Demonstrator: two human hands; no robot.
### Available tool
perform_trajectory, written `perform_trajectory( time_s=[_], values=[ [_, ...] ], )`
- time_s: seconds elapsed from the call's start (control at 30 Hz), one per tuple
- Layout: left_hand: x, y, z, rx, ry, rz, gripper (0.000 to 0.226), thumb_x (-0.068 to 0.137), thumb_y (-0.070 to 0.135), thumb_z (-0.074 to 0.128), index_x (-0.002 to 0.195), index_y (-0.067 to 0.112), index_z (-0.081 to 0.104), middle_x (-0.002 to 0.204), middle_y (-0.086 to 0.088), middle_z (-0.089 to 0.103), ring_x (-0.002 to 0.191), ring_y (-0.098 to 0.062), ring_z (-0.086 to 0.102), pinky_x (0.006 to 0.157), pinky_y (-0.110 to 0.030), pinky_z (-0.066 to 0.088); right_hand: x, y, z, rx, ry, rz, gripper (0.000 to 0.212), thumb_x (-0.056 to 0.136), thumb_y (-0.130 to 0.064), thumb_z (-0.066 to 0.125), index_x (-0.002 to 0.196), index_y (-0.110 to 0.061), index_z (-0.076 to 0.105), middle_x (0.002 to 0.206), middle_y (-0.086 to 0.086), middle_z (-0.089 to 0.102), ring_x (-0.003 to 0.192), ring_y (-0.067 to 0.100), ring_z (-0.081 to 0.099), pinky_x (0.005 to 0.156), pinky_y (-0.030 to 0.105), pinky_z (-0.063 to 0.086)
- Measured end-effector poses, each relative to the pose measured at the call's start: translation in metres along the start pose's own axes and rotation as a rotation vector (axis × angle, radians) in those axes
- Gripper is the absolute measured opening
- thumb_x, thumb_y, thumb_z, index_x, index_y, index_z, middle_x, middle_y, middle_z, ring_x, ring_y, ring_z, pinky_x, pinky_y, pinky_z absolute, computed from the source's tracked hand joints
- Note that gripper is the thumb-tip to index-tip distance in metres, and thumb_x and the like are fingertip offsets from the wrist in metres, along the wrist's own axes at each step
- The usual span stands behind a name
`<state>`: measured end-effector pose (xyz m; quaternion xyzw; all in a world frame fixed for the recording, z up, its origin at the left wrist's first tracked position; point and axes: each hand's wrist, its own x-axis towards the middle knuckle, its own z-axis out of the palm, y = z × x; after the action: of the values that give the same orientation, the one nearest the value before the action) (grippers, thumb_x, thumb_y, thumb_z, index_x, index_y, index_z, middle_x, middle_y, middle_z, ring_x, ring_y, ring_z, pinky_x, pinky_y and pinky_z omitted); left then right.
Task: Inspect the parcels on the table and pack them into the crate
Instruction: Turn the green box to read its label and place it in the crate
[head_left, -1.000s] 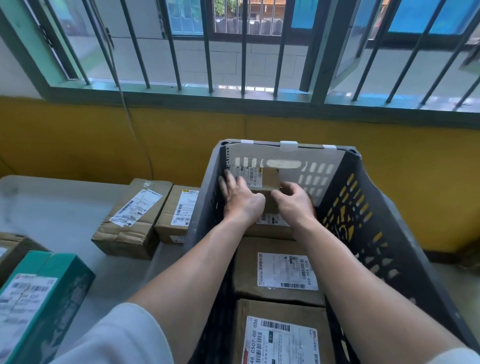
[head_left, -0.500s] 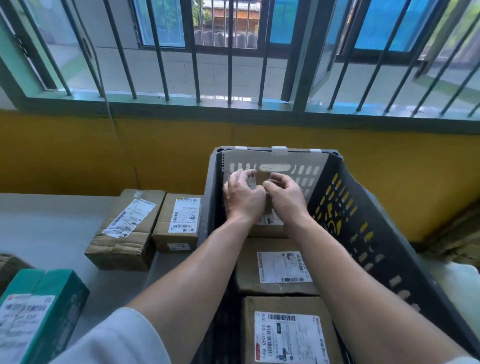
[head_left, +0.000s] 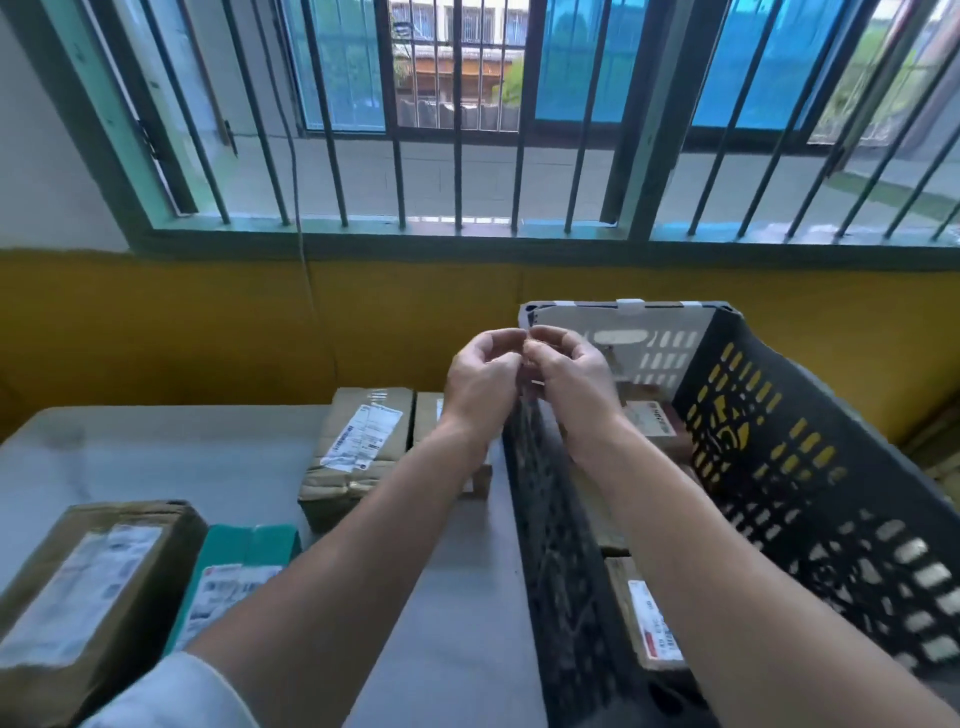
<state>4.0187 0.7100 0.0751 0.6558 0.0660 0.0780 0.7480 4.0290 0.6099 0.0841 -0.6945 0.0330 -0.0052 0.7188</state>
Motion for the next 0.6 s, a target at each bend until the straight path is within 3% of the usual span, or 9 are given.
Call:
perform_trajectory(
  time_s=[0.17, 0.33, 0.47, 0.53, 0.6],
  values=[
    [-0.026, 0.000, -0.066, -0.007, 0.053, -0.017, 0.025, 0.093, 0.001, 0.054, 0.103, 0.017, 0.071, 0.086, 0.007, 0.077, 0.084, -0.008, 0.074, 0.065, -0.014, 0.053, -0.040, 0.005, 0.041, -0.023, -0.109, 0.022, 0.024, 0.098, -0.016, 0.063, 0.122, -0.013, 0.063, 0.115, 0.008, 0.073, 0.102, 0.018, 0.072, 0.085, 0.028, 0.058],
    [-0.050, -0.011, -0.135, 0.002, 0.169, -0.068, 0.025, 0.096, 0.002, 0.054, 0.097, 0.021, 0.070, 0.097, 0.002, 0.073, 0.092, -0.013, 0.068, 0.076, -0.020, 0.049, -0.075, 0.025, 0.099, -0.036, -0.198, 0.114, 0.025, 0.099, -0.012, 0.061, 0.124, -0.008, 0.064, 0.110, 0.008, 0.073, 0.092, 0.018, 0.068, 0.079, 0.029, 0.053],
    [-0.067, -0.023, -0.171, 0.038, 0.257, -0.103, 0.026, 0.097, 0.002, 0.053, 0.098, 0.022, 0.070, 0.097, 0.004, 0.073, 0.089, -0.014, 0.068, 0.080, -0.024, 0.055, -0.085, 0.049, 0.127, -0.057, -0.256, 0.159, 0.023, 0.099, -0.012, 0.062, 0.122, -0.010, 0.064, 0.095, -0.002, 0.070, 0.082, 0.009, 0.067, 0.073, 0.021, 0.054],
    [-0.076, -0.030, -0.186, 0.082, 0.306, -0.109, 0.025, 0.099, 0.006, 0.055, 0.099, 0.026, 0.070, 0.099, 0.006, 0.073, 0.088, -0.009, 0.068, 0.068, -0.015, 0.053, -0.089, 0.063, 0.137, -0.077, -0.291, 0.185, 0.026, 0.097, -0.012, 0.063, 0.123, -0.010, 0.065, 0.102, 0.001, 0.072, 0.090, 0.014, 0.069, 0.082, 0.026, 0.056],
    [-0.090, -0.037, -0.202, 0.172, 0.345, -0.132, 0.020, 0.101, 0.016, 0.056, 0.103, 0.031, 0.069, 0.104, 0.011, 0.072, 0.094, -0.004, 0.066, 0.066, -0.012, 0.050, -0.097, 0.079, 0.145, -0.116, -0.330, 0.219, 0.028, 0.096, -0.015, 0.065, 0.124, -0.013, 0.066, 0.113, 0.005, 0.072, 0.102, 0.019, 0.069, 0.093, 0.036, 0.055]
  ],
)
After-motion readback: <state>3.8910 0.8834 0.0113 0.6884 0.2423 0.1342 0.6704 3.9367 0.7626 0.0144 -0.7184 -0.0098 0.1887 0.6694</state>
